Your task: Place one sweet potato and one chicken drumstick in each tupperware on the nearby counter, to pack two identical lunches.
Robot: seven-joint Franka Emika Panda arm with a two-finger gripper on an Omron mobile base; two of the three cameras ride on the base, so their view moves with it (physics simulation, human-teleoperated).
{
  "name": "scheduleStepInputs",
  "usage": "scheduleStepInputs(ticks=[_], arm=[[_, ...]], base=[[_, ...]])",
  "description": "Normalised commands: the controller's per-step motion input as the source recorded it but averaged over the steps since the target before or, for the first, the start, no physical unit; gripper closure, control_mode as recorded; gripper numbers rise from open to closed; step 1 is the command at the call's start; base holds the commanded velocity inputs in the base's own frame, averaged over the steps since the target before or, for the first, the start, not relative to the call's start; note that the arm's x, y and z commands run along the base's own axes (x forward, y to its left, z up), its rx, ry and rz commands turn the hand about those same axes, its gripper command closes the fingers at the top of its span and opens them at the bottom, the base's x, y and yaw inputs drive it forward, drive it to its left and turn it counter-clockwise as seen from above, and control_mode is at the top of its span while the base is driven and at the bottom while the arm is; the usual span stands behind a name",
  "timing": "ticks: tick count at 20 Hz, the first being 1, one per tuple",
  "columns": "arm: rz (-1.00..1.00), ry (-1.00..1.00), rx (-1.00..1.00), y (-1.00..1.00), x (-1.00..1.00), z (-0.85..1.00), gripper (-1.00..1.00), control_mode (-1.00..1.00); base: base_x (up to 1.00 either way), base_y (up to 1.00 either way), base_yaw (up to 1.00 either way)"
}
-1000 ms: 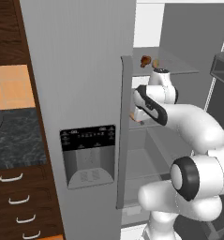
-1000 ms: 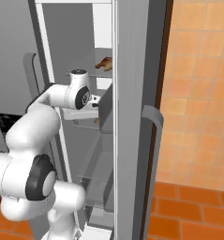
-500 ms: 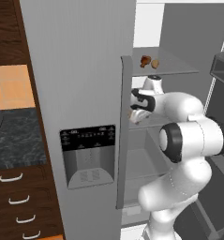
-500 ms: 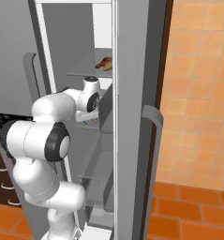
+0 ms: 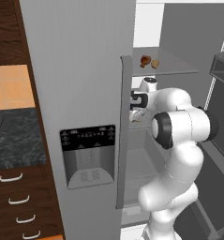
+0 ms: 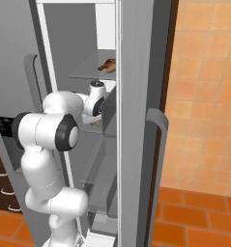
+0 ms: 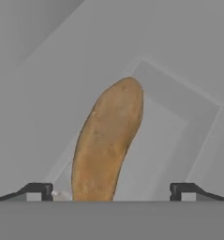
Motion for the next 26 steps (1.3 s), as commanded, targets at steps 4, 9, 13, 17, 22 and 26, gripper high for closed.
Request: scheduleStepInputs(ticks=[4,9,13,17,22,26], arm=[[0.0,0.0,0.04,0.07,0.62,-0.32,-1.0,-1.0],[0.0,-0.03,0.02,0.12,0.31,-0.45,-1.0,-1.0],[0.0,-0.06,0.0,0.14,0.11,-0.54,-1.0,-1.0],[0.0,-0.16,0.0,0.14,0.0,-0.66,-1.0,-1.0],[0.0,-0.13,0.01,0.04,0.0,-0.51,-1.0,-1.0],[0.0,-0.04,0.0,0.06,0.0,-0.17,1.0,-1.0]], base=[[0.0,0.0,0.0],[0.0,0.0,0.0],[0.0,0.0,0.0],[0.0,0.0,0.0],[0.0,0.0,0.0],[0.0,0.0,0.0]])
